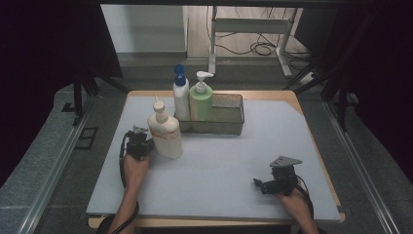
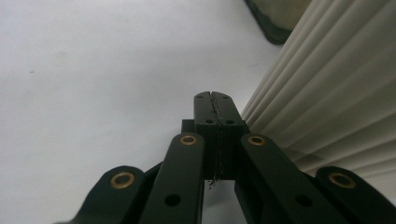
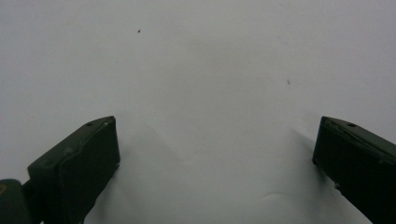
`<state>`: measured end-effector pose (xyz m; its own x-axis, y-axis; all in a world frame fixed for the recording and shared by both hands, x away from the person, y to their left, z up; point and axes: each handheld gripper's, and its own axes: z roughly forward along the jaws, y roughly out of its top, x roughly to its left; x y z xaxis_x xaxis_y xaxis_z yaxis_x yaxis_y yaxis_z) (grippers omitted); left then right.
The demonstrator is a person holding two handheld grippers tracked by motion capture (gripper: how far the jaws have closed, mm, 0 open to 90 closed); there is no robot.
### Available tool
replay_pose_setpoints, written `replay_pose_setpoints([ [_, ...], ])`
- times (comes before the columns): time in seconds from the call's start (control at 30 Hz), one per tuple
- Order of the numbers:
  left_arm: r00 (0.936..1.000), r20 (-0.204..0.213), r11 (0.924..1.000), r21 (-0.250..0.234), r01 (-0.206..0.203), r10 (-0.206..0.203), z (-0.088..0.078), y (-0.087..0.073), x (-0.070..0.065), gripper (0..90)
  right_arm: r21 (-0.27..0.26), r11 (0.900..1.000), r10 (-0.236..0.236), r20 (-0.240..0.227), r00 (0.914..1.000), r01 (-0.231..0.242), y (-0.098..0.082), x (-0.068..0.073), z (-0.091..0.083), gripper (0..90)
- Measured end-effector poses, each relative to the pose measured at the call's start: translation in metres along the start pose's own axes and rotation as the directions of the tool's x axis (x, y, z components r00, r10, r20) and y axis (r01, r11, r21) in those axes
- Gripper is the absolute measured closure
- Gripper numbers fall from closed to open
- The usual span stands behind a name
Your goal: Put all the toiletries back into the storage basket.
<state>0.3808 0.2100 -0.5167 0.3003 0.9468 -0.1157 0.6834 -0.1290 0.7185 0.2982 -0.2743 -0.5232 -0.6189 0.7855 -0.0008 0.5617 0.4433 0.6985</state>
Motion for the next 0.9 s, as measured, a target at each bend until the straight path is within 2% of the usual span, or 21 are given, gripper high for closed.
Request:
replay_pose_setpoints([
  [0.43, 0.9987, 0.043, 0.9996, 0.004, -0.027, 0.027, 0.009, 0.004, -0.017, 89.3, 0.0, 1.0, 0.0, 0.0, 1.0, 0.0, 0.0, 0.0, 0.0, 0.0],
  [0.8, 0.994, 0.084, 0.9974, 0.012, -0.071, 0.069, 0.015, 0.008, -0.036, 89.3, 0.001, 1.0, 0.0, 0.0, 1.0, 0.0, 0.0, 0.0, 0.0, 0.0],
  [0.9, 0.9936, 0.091, 0.9977, 0.006, -0.068, 0.067, 0.017, 0.008, -0.04, 89.3, 0.0, 1.0, 0.0, 0.0, 1.0, 0.0, 0.0, 0.0, 0.0, 0.0],
])
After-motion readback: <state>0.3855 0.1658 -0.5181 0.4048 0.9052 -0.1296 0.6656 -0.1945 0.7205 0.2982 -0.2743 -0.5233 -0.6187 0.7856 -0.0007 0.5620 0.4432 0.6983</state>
